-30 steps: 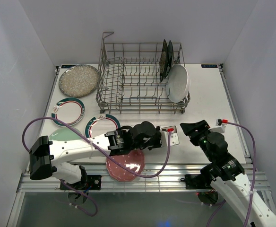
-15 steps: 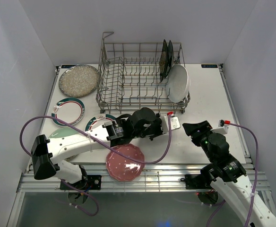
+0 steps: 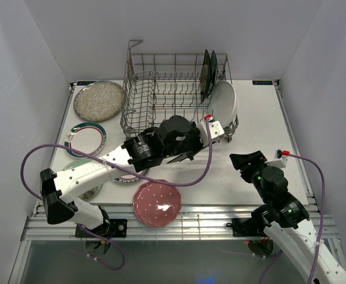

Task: Load the plates into the dish rack
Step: Pick up the plate at the center of the board, then insert the plate into the dish rack.

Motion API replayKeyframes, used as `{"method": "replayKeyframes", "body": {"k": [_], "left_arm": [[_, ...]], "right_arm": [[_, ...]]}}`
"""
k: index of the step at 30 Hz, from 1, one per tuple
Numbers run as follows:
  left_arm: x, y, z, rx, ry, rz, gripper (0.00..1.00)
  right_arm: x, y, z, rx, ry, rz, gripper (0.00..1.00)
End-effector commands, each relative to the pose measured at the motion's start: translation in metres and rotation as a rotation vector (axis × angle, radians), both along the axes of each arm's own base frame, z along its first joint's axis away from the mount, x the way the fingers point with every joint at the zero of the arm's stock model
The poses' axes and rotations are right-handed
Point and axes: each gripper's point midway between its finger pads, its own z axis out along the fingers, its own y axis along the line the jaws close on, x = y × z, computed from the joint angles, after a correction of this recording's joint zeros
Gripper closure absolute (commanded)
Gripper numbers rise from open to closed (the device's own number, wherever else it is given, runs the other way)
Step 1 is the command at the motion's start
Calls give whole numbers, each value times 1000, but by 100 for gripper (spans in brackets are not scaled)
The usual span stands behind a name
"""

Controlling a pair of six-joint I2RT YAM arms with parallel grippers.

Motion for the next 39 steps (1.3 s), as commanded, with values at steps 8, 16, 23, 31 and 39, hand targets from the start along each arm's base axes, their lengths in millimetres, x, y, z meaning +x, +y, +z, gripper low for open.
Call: {"method": "replayKeyframes", "body": {"k": [8,16,23,31,39], "left_arm": [[6,13,134,-329,-90,28,100],[15,32,178,-442,-112,103,100],[22,41,210,-489,-160,153,100],[30,43,244,-545,-177,196,100],[36,52,274,-652,-183,245,100]], "right_arm": [[1,-3,24,18,-58,-14,29],[1,-2,24,23,-57,-10,29],[2,-1,22,23,-55,-7,29],[3,2,21,27,-53,0,29],[3,3,20,31,-53,4,29]]}}
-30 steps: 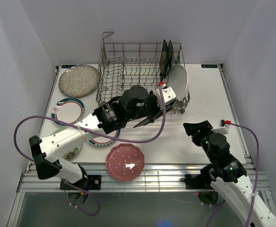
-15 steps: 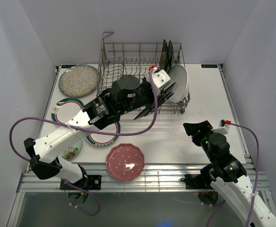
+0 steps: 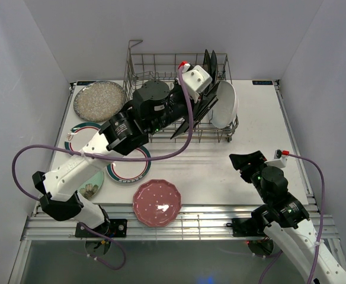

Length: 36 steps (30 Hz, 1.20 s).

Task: Load the plates into the dish rack
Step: Insert the plate into the dish rack.

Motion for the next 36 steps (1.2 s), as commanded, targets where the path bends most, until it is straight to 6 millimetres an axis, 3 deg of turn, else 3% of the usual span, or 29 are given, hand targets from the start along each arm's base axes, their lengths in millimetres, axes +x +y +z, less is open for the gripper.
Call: {"method": "replayKeyframes", "body": {"k": [1,3,11,19,29,36], "left_arm": [[2,29,102,-275,-149,65,100],[5,31,111,-293,-154,73,100],[40,27,110,-284,-153,114,100],[75,42,122,-323,-177,168,100],[116,58,122,-378,-228,216,100],[144,51,113,-370,-233,213,100]], "right_arm": [[3,1,21,30,-55,-4,29],[3,1,21,30,-57,-4,29],[2,0,20,31,-55,-5,29],[2,-1,21,29,-59,-7,29],[2,-1,21,24,-60,-10,29],[4,-5,25,20,-70,-30,29]]}}
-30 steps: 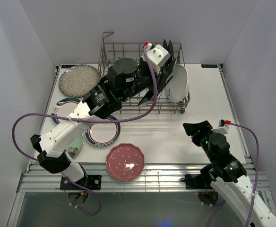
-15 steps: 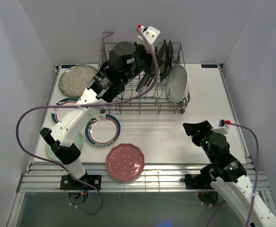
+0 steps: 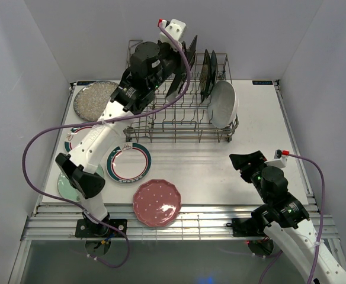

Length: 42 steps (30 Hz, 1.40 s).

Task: Load the plates into the dish rack
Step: Insert the plate into the dish rack.

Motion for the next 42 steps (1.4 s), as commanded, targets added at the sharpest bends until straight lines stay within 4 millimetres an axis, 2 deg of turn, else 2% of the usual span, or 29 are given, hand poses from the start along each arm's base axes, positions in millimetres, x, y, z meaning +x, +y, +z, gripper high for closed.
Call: {"method": "replayKeyframes", "body": {"k": [1,5,7,12,14,17,18,19,25,26,31,36,42], "left_arm": [[-10,11,86,-175,-216,-26,100],[2,19,87,-220,-220,-19,100],[2,11,83,-227,-232,-62,100],[16,5,89,-281,-265,-79,100],[26,1,84,-286,-264,-68,100],[35,2,92,-316,-283,-41,100],[46,-5,82,-308,-268,-38,100],[47,-4,88,-324,-280,-30,100],[68,-17,74,-368,-286,-36,100],[69,-17,77,-378,-293,-38,100],[84,-9,76,-441,-295,38,100],[102,-2,65,-478,-288,117,100],[112,4,62,-529,-296,162,100]], "right_arm": [[4,-5,28,24,-73,-29,29],[5,-5,32,32,-79,-34,29],[5,-5,32,36,-77,-37,29],[5,-5,27,56,-63,-50,29],[5,-6,29,62,-69,-54,29],[6,-6,36,64,-77,-58,29],[6,-6,39,64,-81,-56,29],[6,-6,41,62,-85,-53,29],[7,-9,47,38,-93,-59,29],[7,-9,46,37,-92,-61,29],[6,-10,51,39,-105,-66,29],[3,-5,62,57,-123,-31,29],[2,-6,62,50,-127,-31,29]]}}
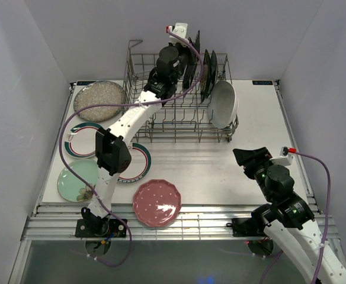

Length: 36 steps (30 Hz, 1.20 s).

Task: Load the plates into the dish rack
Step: Insert the plate into the dish rack.

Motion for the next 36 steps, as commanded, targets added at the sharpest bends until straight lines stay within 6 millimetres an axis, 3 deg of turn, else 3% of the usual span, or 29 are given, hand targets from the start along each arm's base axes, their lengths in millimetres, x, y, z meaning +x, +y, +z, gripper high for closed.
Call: {"method": "replayKeyframes", "body": {"k": [1,12,36], "left_arm": [[-34,45,143,-287,-308,59,100],[-17,35,126,-343,-299,-87,100],[15,32,84,-415,-235,-78,100]], "right_arm": [[-1,-1,26,23,-69,0,29],[0,-1,21,16,-60,2,29],[6,-3,12,-18,-56,-21,29]]}}
